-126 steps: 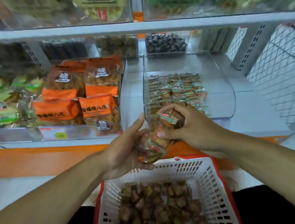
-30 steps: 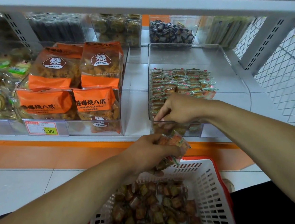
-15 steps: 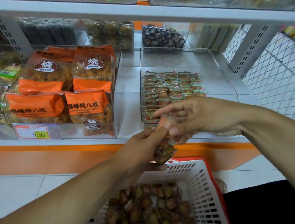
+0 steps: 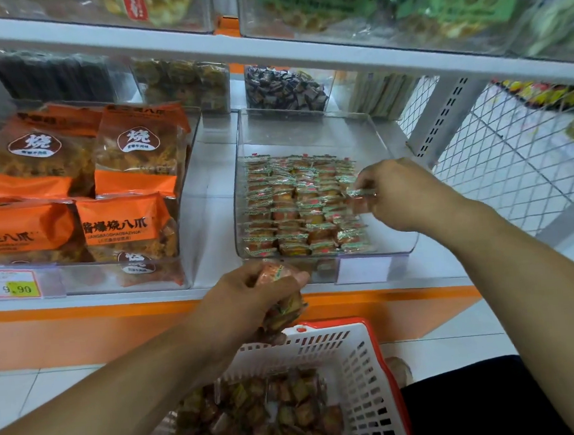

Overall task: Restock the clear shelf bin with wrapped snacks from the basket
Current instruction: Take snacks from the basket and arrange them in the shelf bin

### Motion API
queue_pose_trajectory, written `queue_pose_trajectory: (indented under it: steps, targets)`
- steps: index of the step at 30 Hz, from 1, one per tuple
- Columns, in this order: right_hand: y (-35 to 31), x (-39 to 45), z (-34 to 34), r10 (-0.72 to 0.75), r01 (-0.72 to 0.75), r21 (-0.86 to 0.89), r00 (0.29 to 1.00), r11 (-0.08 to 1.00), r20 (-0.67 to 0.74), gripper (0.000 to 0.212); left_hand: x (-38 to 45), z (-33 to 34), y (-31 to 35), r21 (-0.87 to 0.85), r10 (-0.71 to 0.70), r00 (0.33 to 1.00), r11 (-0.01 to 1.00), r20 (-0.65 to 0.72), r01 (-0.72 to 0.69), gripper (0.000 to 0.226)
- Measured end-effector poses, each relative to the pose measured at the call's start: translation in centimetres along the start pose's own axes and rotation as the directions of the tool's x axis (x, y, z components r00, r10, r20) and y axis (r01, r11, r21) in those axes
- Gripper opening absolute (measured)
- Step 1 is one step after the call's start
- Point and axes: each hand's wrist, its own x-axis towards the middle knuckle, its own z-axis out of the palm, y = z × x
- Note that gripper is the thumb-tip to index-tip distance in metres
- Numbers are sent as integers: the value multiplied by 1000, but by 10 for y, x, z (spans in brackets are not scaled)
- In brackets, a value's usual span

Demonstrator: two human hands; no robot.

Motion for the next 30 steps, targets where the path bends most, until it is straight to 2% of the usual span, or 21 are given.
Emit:
queue_pose_trajectory:
  steps: [3, 5, 7, 10, 12, 13, 15, 16, 20, 23, 25, 26, 27, 29, 30]
  targets:
    - [2, 10, 7, -48, 51, -376, 999, 925, 15, 28, 3, 5, 0, 8, 1, 1000, 1000, 8, -1, 64]
    - [-1, 16, 14, -39, 42, -532, 999, 846, 16, 22, 5, 7, 0, 8, 1, 1000, 1000, 12, -1, 61]
    - [-7, 23, 23, 17, -15, -591, 1000, 807, -3, 19, 7, 9, 1, 8, -3, 1000, 1000, 24, 3, 52]
    - [-10, 35, 36, 74, -56, -648, 997, 760, 0, 21, 8, 10, 4, -6, -12, 999, 1000, 39, 12, 54]
    - [-9, 41, 44, 101, -68, -675, 995, 735, 11, 22, 8, 9, 5, 7, -18, 997, 1000, 69, 18, 41]
    - [-9, 43, 48, 105, -72, -676, 994, 734, 8, 21, 7, 9, 6, 12, -22, 996, 1000, 83, 21, 32]
    - [-10, 44, 54, 84, -63, -652, 996, 756, 2, 12, 6, 7, 7, 11, -29, 995, 1000, 99, 28, 34]
    - [-10, 43, 57, 74, -54, -625, 997, 779, 5, 12, 6, 7, 7, -2, -36, 994, 999, 99, 36, 34]
    - [-14, 39, 51, 23, -34, -490, 999, 871, -29, 40, 4, 5, 12, -177, -132, 989, 974, 71, 143, 51]
    - [-28, 32, 17, -40, 27, -353, 999, 935, -29, 27, 2, 3, 14, -300, -131, 988, 942, 78, 149, 43]
    - [-43, 15, -2, -111, 112, 2, 987, 994, 113, 8, 1, 2, 15, -334, -103, 992, 935, 71, 121, 44]
    - [-51, 2, -6, -148, 82, 252, 956, 964, 253, 9, 0, 2, 15, -339, -93, 994, 934, 62, 109, 41]
    - [-58, -13, -8, -194, -19, 464, 893, 885, 407, 17, -1, 3, 15, -341, -87, 995, 935, 47, 98, 39]
    - [-66, -39, -7, -292, -226, 629, 736, 743, 610, 27, -2, 5, 16, -343, -78, 997, 937, 1, 74, 35]
    - [-67, -47, -5, -325, -272, 655, 697, 704, 639, 29, -2, 6, 16, -336, -71, 997, 940, -26, 58, 34]
